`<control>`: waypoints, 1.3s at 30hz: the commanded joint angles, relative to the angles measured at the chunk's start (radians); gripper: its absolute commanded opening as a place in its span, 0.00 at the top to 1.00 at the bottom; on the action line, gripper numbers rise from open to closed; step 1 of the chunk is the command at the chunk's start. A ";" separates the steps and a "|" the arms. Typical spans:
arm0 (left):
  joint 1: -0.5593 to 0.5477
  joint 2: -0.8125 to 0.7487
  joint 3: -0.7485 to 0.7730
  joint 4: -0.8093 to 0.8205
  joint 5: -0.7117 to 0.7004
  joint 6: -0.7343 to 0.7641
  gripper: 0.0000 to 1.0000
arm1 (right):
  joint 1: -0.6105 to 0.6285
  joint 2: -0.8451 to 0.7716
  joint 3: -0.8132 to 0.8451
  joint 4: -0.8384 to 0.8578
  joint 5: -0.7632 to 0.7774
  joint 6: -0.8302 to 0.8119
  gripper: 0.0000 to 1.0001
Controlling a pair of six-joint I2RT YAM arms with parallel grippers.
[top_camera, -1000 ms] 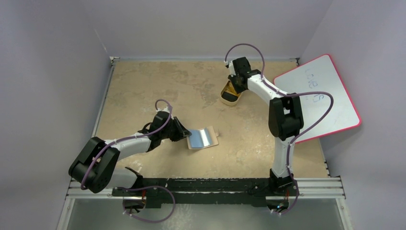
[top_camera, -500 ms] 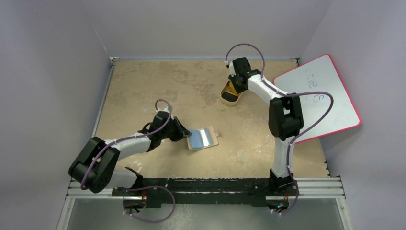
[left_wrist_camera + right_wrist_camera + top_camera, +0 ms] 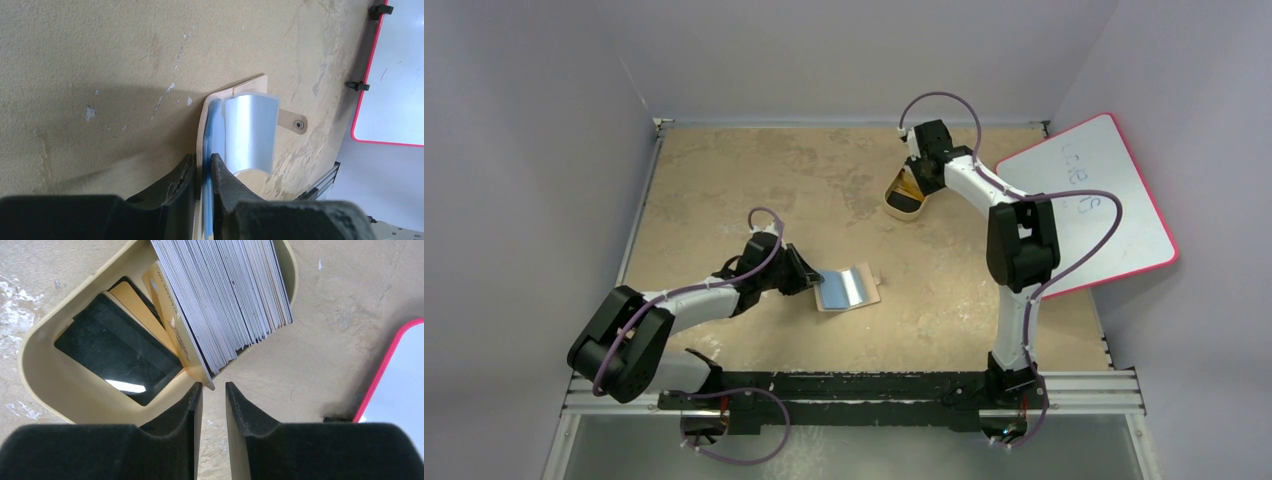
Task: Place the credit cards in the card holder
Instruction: Pick up the credit card from the storage box.
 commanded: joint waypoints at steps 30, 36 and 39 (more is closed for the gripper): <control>0.003 -0.023 0.030 0.023 0.001 0.028 0.86 | -0.003 0.008 0.015 0.011 -0.096 0.020 0.84; 0.003 -0.022 0.032 0.024 0.001 0.027 0.86 | -0.004 0.020 0.027 0.017 -0.104 0.018 0.84; 0.003 -0.022 0.030 0.023 0.001 0.027 0.86 | -0.003 0.022 0.033 0.019 -0.105 0.013 0.86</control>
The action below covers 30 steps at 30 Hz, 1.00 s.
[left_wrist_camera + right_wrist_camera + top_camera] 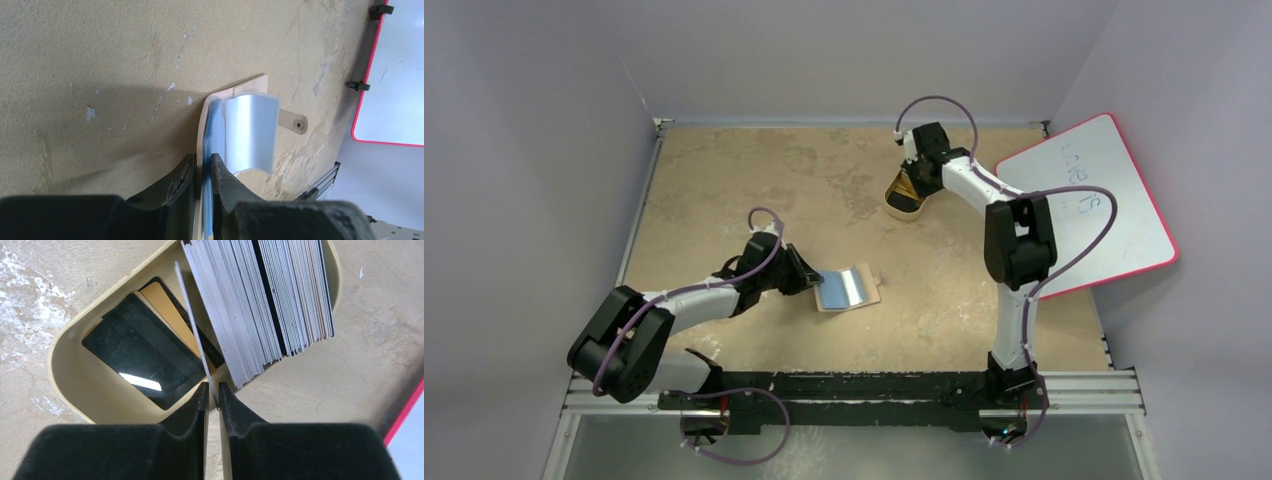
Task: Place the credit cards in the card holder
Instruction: Pick up the credit card from the storage box.
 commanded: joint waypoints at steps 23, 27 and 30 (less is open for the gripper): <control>0.003 -0.089 0.108 -0.181 -0.155 0.076 0.68 | -0.002 -0.132 0.051 -0.065 -0.049 0.059 1.00; 0.003 -0.116 0.132 -0.239 -0.202 0.081 0.64 | -0.001 -0.169 0.040 -0.057 -0.087 0.086 1.00; 0.003 -0.144 0.165 -0.272 -0.226 0.083 0.63 | 0.003 -0.208 0.019 -0.042 -0.134 0.118 1.00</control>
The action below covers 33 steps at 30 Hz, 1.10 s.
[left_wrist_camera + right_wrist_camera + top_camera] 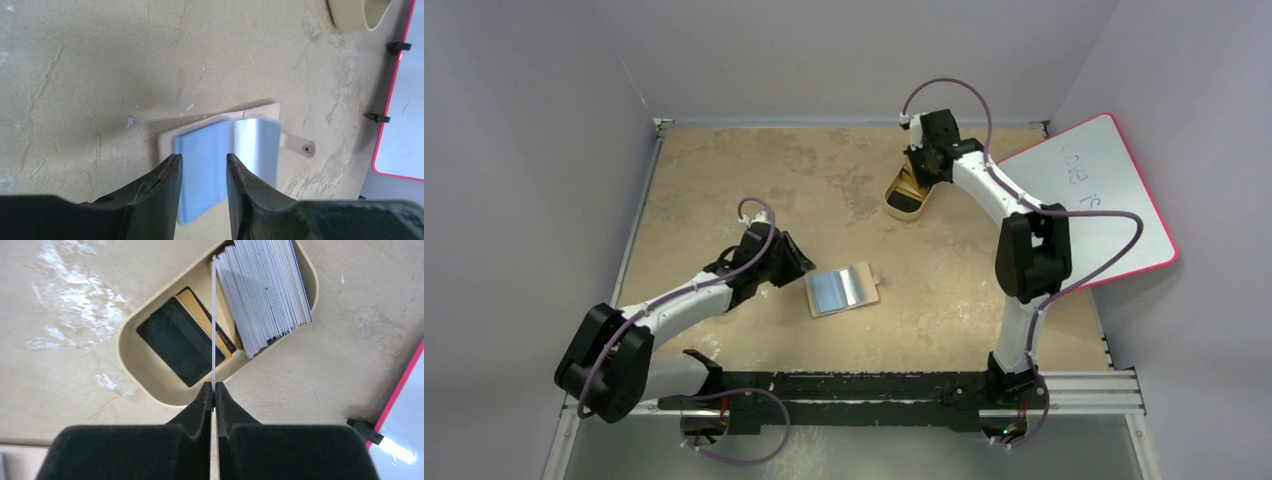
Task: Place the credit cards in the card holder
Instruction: Pick up the credit card from the storage box.
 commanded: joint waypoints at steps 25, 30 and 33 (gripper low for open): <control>0.092 -0.140 0.220 0.592 0.347 -0.197 0.51 | 0.028 -0.709 -0.714 1.013 -0.991 0.764 1.00; 0.093 -0.126 0.232 0.668 0.385 -0.215 0.50 | 0.033 -0.725 -0.738 1.055 -1.018 0.796 1.00; 0.091 -0.112 0.244 0.667 0.401 -0.202 0.51 | 0.041 -0.711 -0.759 1.127 -1.068 0.847 1.00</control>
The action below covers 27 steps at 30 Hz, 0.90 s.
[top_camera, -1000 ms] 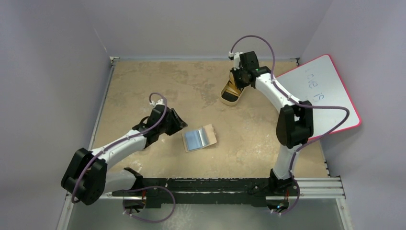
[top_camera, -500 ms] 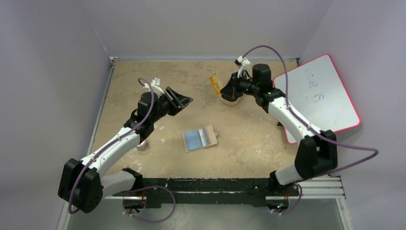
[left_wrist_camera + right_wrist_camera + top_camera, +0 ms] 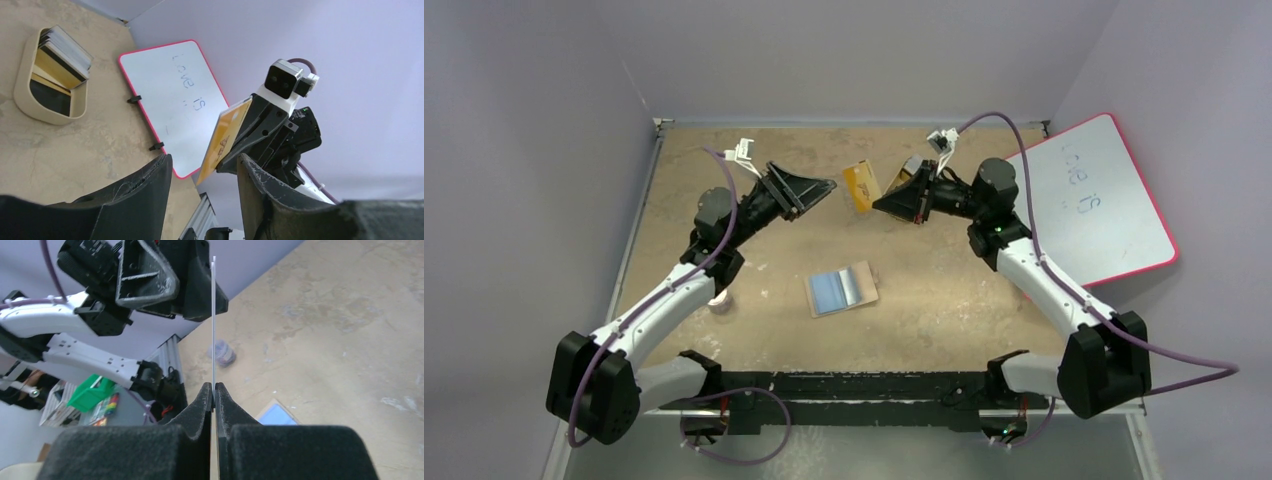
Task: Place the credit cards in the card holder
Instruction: Pick up the credit card from the storage box.
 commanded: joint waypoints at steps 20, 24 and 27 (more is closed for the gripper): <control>0.004 0.052 0.075 0.115 0.136 0.024 1.00 | 0.039 0.028 -0.018 0.030 -0.105 -0.022 0.78; 0.003 0.054 0.045 0.160 0.158 0.013 1.00 | 0.039 0.025 -0.003 0.059 -0.074 0.009 0.59; 0.004 0.057 0.037 0.161 0.172 0.021 1.00 | 0.039 0.049 0.006 0.099 -0.084 0.038 0.57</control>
